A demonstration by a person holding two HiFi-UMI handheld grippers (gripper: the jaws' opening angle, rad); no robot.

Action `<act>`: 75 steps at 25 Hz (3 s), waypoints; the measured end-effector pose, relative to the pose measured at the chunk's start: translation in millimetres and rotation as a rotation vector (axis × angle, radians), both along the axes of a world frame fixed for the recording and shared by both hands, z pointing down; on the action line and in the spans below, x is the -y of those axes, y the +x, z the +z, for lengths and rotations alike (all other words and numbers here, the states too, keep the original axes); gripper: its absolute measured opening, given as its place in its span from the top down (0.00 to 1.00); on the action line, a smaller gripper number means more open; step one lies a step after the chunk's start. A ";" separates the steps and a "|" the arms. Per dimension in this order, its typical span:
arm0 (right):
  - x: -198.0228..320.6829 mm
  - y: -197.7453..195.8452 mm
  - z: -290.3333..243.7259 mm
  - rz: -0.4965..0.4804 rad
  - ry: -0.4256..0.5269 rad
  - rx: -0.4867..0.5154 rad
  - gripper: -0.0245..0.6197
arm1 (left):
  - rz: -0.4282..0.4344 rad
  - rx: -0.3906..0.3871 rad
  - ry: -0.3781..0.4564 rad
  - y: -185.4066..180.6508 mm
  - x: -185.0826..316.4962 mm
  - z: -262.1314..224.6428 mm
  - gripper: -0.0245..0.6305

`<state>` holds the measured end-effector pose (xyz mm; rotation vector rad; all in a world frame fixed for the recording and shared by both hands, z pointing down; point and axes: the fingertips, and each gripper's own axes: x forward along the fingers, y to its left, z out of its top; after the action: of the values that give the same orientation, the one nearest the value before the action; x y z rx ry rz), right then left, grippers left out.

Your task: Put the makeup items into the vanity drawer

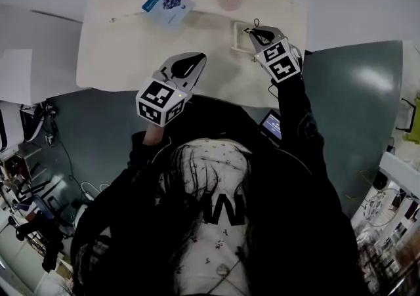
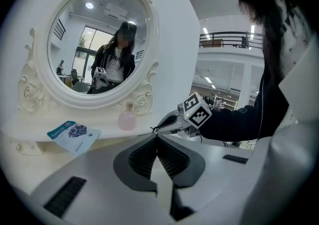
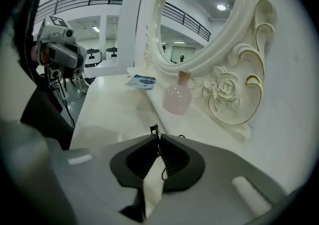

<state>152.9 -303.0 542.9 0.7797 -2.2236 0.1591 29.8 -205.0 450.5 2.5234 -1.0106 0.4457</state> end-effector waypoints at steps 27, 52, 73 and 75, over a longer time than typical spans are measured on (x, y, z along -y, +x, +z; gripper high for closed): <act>-1.9 -0.5 88.7 -0.037 -0.275 -0.234 0.91 | -0.030 -0.019 -0.007 -53.7 16.0 6.3 0.96; -21.3 -17.7 -23.9 0.319 -0.068 0.219 0.82 | 0.028 -0.023 -0.012 -51.7 0.5 7.2 0.96; -126.3 -89.0 -55.1 0.524 -0.016 0.383 0.87 | 0.345 -0.022 -0.024 -53.0 -23.5 16.4 0.96; -132.3 -88.5 -56.2 0.516 -0.017 0.376 0.87 | 0.348 -0.030 -0.020 -50.4 -27.4 14.6 0.96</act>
<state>64.4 -170.8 486.6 1.3972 -2.3057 0.6177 -20.6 -177.6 465.1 2.6844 -0.5513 0.5090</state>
